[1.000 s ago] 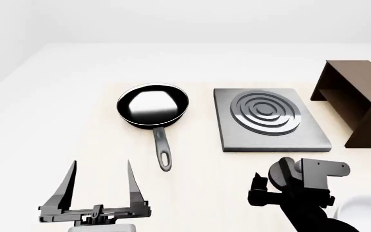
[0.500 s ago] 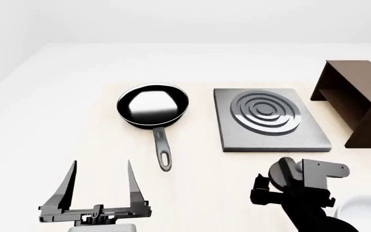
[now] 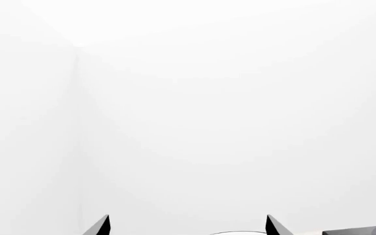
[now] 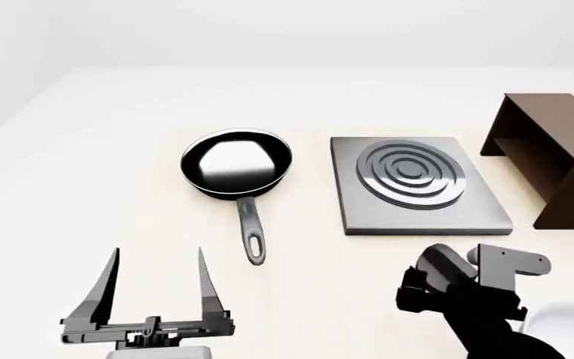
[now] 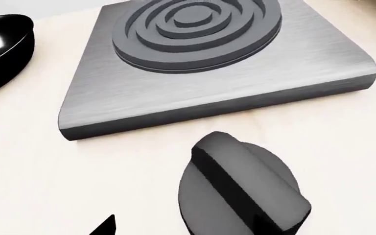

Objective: Turn on the stove.

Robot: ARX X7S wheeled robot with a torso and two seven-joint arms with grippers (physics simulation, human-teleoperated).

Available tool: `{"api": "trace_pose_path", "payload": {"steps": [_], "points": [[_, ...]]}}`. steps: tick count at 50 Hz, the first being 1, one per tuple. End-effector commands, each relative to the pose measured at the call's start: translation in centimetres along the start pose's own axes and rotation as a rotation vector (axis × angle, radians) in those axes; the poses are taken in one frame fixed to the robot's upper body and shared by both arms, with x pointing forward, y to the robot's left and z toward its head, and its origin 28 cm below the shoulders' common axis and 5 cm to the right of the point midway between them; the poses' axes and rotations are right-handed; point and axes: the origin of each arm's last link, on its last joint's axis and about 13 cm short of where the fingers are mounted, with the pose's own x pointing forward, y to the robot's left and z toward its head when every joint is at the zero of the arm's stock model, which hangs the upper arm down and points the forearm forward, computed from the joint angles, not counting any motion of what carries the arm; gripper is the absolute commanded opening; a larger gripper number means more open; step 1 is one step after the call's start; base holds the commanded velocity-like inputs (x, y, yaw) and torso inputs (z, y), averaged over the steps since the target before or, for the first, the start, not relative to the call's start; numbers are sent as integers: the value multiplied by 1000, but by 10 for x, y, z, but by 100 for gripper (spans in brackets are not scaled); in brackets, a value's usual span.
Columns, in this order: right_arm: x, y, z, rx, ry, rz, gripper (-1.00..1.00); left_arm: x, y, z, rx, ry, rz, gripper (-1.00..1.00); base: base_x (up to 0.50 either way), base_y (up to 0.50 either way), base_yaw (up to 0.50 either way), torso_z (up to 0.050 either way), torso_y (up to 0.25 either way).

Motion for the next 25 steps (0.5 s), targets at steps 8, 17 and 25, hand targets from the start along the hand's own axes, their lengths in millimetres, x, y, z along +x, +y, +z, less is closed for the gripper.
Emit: {"api": "trace_pose_path", "payload": {"steps": [8, 17, 25], "points": [[9, -4, 12, 17, -27, -25, 100, 0, 0, 1, -1, 0, 2, 100, 0, 0, 0, 0, 0], [20, 0, 23, 10, -40, -30, 100, 0, 0, 1, -1, 0, 0, 100, 0, 0, 0, 0, 0], [29, 4, 36, 2, -52, -23, 100, 0, 0, 2, -2, 0, 1, 100, 0, 0, 0, 0, 2]]}}
